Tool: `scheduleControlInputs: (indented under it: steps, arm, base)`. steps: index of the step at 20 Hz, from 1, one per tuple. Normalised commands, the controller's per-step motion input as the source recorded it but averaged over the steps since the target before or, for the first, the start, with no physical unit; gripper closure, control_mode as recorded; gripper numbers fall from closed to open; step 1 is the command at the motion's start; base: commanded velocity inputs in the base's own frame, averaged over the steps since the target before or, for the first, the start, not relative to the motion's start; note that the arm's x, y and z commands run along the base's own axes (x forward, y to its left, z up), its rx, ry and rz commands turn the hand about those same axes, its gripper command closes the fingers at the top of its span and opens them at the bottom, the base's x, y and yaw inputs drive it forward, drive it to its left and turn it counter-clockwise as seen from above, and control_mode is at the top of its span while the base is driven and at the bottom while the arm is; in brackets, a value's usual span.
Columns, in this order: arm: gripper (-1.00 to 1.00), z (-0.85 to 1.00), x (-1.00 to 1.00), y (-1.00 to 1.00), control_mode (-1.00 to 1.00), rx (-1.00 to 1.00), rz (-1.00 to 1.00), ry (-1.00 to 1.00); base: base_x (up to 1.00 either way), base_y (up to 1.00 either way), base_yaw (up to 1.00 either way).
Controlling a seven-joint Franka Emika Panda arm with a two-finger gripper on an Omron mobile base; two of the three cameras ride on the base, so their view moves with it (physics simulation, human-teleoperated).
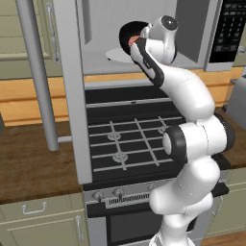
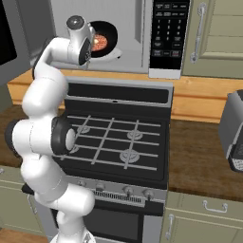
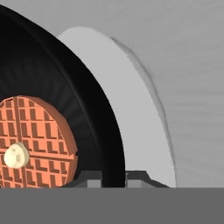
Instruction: Open the microwave, place the bowl with waffle inside the microwave, then close the microwave door and turn it on.
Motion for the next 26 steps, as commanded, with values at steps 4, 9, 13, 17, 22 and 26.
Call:
scheduleControlInputs:
  steps: [4, 9, 13, 17, 22, 26]
  arm:
    - [1.00, 0.00, 0.69, 0.00, -1.00, 0.00, 0.03, 0.05]
    - [1.00, -0.15, 0.59, 0.00, -1.00, 0.00, 0.00, 0.06]
    - [1.00, -0.32, 0.17, 0.00, -1.00, 0.00, 0.00, 0.11]
    - [1.00, -0.45, 0.00, 0.00, -1.00, 0.00, 0.00, 0.00]
    - [-1.00, -0.34, 0.00, 0.01, -1.00, 0.00, 0.00, 0.00]
    - [-1.00, -0.24, 0.00, 0.03, -1.00, 0.00, 0.00, 0.00]
  base:
    - [0.00, 0.00, 0.00]
    - [0.00, 0.00, 0.00]
    - [0.00, 0.00, 0.00]
    - [0.00, 0.00, 0.00]
    - [0.00, 0.00, 0.00]
    - [0.00, 0.00, 0.00]
